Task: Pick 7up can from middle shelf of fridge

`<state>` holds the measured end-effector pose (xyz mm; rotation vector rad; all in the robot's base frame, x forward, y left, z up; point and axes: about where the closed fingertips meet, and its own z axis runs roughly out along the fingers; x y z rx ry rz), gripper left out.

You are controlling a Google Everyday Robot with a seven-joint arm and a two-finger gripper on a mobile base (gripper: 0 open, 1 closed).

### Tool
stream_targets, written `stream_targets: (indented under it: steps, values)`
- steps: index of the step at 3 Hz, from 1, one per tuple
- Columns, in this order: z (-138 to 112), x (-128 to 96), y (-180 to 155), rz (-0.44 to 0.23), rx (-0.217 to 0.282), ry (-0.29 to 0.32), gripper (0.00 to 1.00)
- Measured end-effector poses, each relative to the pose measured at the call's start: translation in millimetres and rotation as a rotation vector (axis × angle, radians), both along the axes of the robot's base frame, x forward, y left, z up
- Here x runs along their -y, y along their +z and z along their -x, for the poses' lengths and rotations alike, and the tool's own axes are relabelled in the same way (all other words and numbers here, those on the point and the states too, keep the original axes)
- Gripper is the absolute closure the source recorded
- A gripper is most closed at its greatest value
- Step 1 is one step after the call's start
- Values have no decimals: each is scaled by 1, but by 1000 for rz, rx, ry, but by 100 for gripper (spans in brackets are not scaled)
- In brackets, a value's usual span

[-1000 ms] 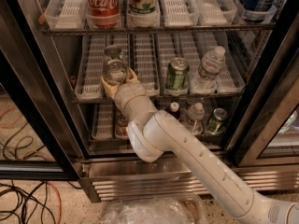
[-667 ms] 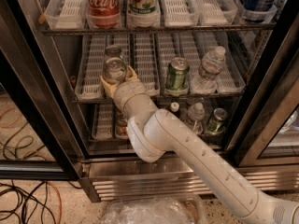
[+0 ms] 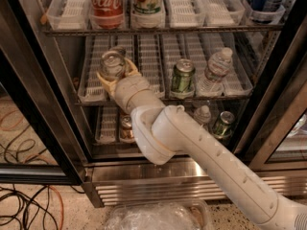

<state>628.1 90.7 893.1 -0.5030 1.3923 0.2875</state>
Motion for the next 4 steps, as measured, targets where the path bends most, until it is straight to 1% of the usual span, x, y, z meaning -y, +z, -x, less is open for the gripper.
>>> stream_targets:
  steps: [1,2,3,4]
  values:
    - [10,-3,7,21,-2,62,100]
    - [15,7,6,71,21,125,100]
    - [25,10,-2,163,70,197,100]
    - [43,3,-23,243,75,279,100]
